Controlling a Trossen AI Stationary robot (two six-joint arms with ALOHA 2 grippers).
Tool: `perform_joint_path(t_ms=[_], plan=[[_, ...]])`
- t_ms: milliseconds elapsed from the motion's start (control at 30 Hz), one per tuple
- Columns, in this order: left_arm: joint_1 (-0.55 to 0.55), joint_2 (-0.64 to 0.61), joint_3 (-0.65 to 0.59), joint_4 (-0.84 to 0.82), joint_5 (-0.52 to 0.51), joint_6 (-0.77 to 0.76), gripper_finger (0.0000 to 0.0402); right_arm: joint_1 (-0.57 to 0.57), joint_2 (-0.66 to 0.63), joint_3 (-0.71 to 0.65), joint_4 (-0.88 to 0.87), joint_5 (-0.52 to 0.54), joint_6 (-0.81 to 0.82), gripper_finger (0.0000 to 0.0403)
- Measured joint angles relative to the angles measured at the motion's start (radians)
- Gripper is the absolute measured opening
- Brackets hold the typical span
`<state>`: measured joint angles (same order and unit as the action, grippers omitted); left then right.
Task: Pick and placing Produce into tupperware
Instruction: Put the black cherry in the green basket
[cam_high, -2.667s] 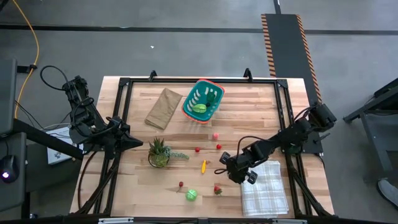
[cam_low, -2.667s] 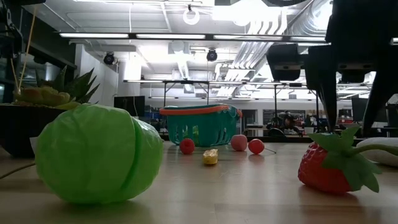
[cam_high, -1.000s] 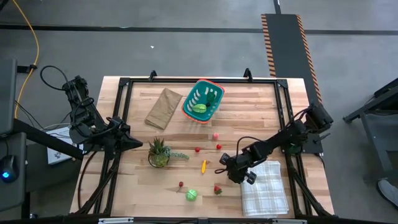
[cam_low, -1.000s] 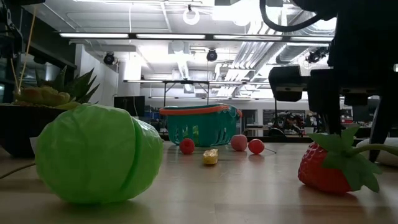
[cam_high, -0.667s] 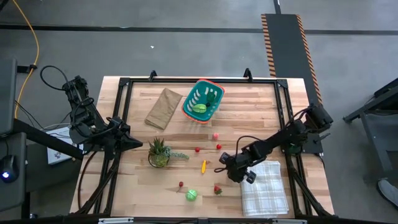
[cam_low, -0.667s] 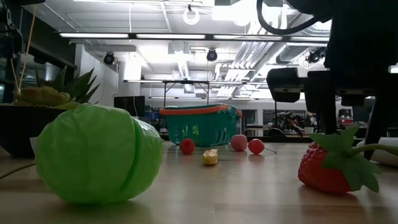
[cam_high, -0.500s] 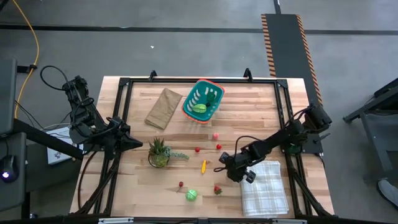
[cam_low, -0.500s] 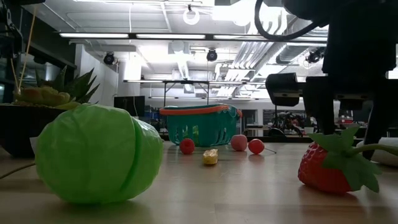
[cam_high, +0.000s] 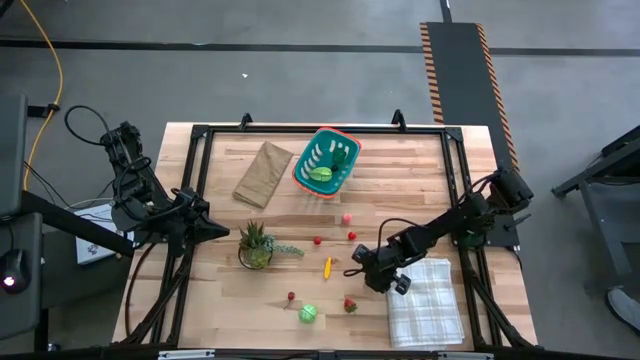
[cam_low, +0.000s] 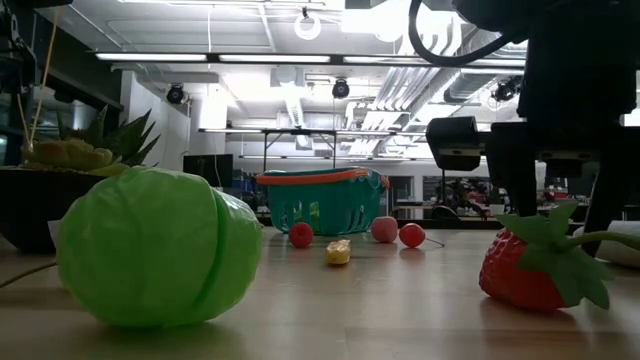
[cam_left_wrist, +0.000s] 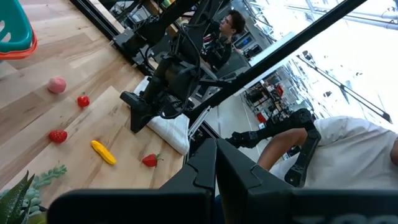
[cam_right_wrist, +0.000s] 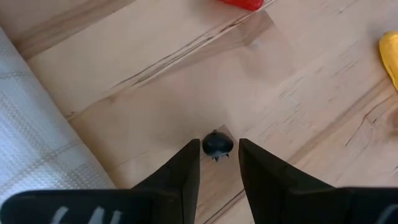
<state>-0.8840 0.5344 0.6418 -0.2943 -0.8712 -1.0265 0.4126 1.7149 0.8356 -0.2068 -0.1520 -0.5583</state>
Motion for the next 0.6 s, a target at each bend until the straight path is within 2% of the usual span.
perform_joint_path(t_ms=[600], plan=[[0.000,0.000,0.000,0.000,0.000,0.000,0.0001,0.000,0.000,0.000,0.000,-0.022,-0.003,0.0103]])
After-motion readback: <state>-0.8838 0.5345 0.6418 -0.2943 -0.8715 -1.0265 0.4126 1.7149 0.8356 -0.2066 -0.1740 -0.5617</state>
